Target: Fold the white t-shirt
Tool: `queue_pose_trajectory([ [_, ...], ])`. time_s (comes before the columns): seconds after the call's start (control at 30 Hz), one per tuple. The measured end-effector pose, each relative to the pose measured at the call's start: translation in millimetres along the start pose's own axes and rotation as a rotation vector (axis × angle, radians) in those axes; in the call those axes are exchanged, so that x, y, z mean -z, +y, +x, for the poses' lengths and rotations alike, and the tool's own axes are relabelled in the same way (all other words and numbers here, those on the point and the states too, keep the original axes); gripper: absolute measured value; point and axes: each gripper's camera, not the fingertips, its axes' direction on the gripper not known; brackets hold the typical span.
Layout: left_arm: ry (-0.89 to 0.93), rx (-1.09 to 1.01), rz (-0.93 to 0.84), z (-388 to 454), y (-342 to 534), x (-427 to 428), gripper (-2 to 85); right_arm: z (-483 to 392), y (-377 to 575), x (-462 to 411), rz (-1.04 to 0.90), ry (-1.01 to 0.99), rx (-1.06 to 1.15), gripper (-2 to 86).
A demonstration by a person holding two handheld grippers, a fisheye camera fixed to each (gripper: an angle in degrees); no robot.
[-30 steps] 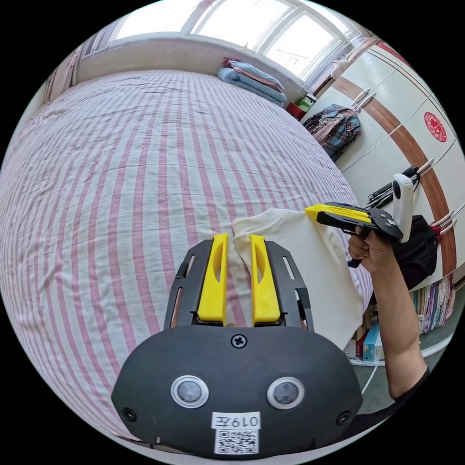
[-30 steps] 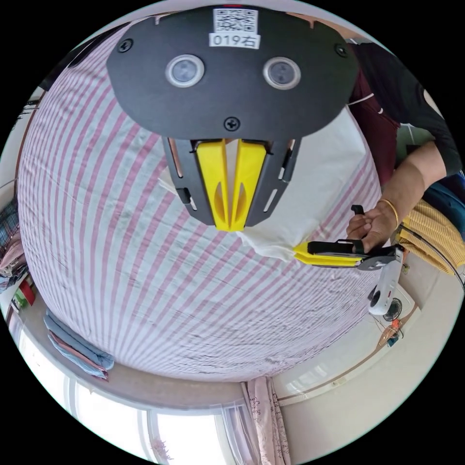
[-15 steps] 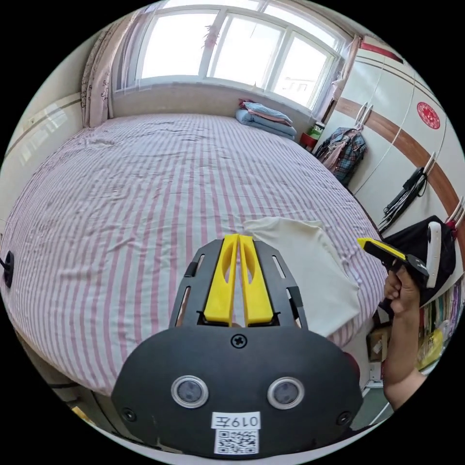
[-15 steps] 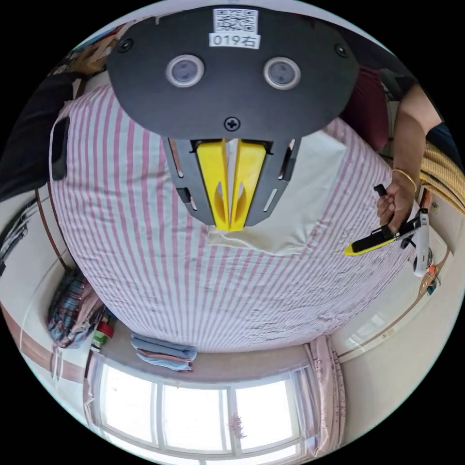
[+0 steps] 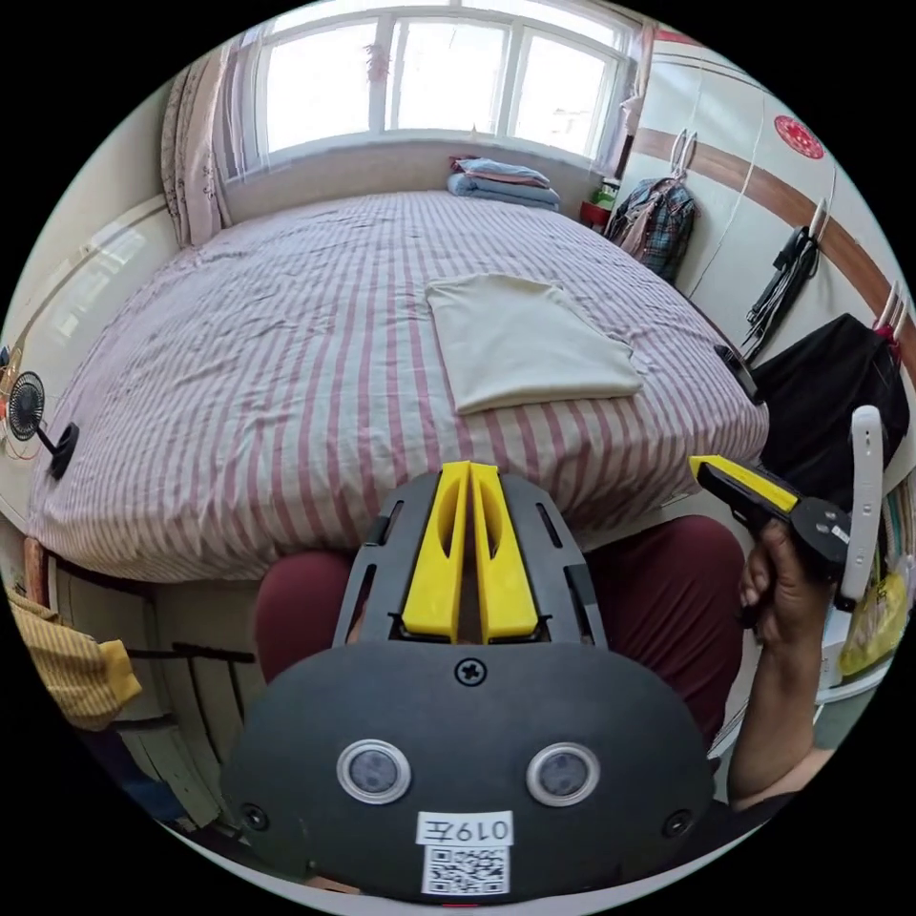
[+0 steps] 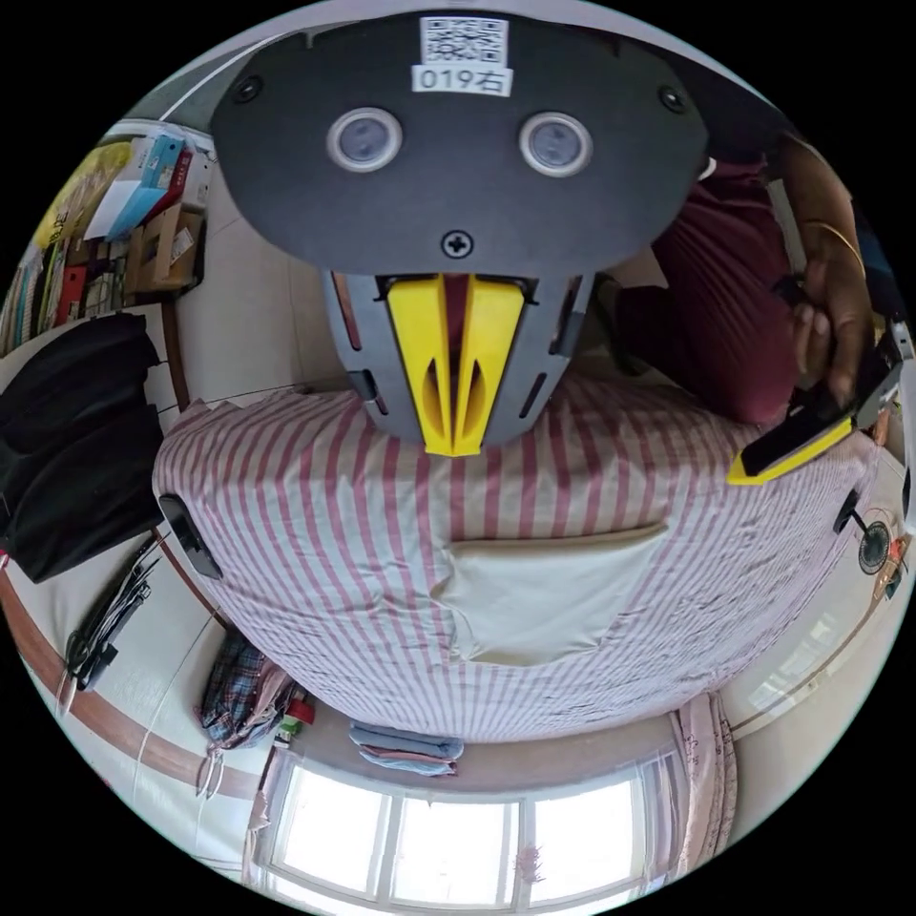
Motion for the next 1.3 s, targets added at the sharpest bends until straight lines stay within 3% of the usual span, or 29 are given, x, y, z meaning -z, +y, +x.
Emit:
queue_pose_trajectory([
  [0.27, -0.009, -0.079, 0.063, 57.7, 34.0, 55.3, 0.8, -34.8, 60.6, 22.4, 0.048, -0.031, 0.04, -1.0],
  [0.57, -0.027, -0.107, 0.014, 93.5, 59.4, 81.8, 1.0, -80.2, 102.9, 27.6, 0.086, -0.099, -0.003, -1.0],
  [0.93, 0.01, -0.086, 0.005, 81.7, 84.9, 88.4, 1.0, -149.4, 137.7, 17.9, 0.156, -0.059, 0.041, -1.0],
  [1.17, -0.008, -0.028, 0.006, 62.9, 86.3, 70.8, 1.0, -161.2, 141.3, -10.8, 0.154, -0.05, 0.013, -1.0],
  [1.3, -0.011, -0.018, 0.064, 49.8, 85.1, 62.3, 1.0, -156.1, 148.8, -21.9, 0.248, -0.095, -0.008, -1.0],
])
